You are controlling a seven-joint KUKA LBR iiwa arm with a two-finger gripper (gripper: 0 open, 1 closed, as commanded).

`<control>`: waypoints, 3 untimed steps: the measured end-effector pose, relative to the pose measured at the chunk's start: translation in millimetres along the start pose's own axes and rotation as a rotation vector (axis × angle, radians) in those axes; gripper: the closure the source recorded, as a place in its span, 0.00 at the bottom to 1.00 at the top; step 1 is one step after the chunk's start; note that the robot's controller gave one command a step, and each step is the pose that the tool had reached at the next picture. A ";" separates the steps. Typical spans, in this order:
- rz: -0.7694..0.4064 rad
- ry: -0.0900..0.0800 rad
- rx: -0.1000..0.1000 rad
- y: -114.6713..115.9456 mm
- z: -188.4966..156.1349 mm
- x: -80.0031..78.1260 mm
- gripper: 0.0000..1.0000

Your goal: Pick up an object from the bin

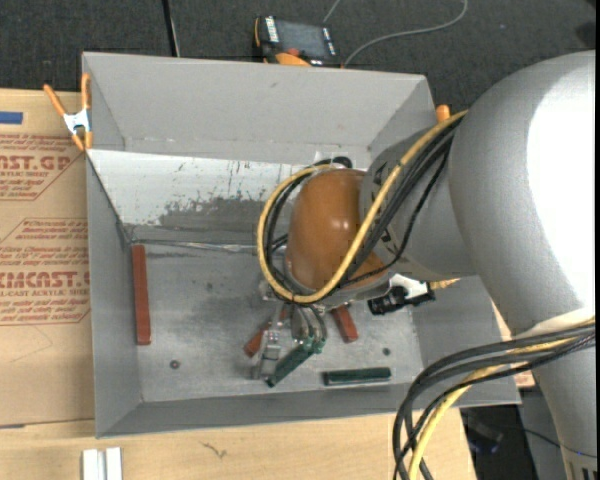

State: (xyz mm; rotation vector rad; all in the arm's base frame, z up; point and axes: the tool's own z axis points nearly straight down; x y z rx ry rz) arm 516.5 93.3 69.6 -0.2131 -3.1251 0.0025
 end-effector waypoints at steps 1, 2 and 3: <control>-0.574 -0.011 0.001 -60.1 -0.3 -25.3 0.00; -0.574 -0.011 -0.001 -58.5 -0.9 -25.2 1.00; -0.679 -0.018 0.002 -72.9 -145.3 -0.2 1.00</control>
Offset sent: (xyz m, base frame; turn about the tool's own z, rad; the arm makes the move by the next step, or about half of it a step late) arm 0.0166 -0.0620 0.0004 -0.5748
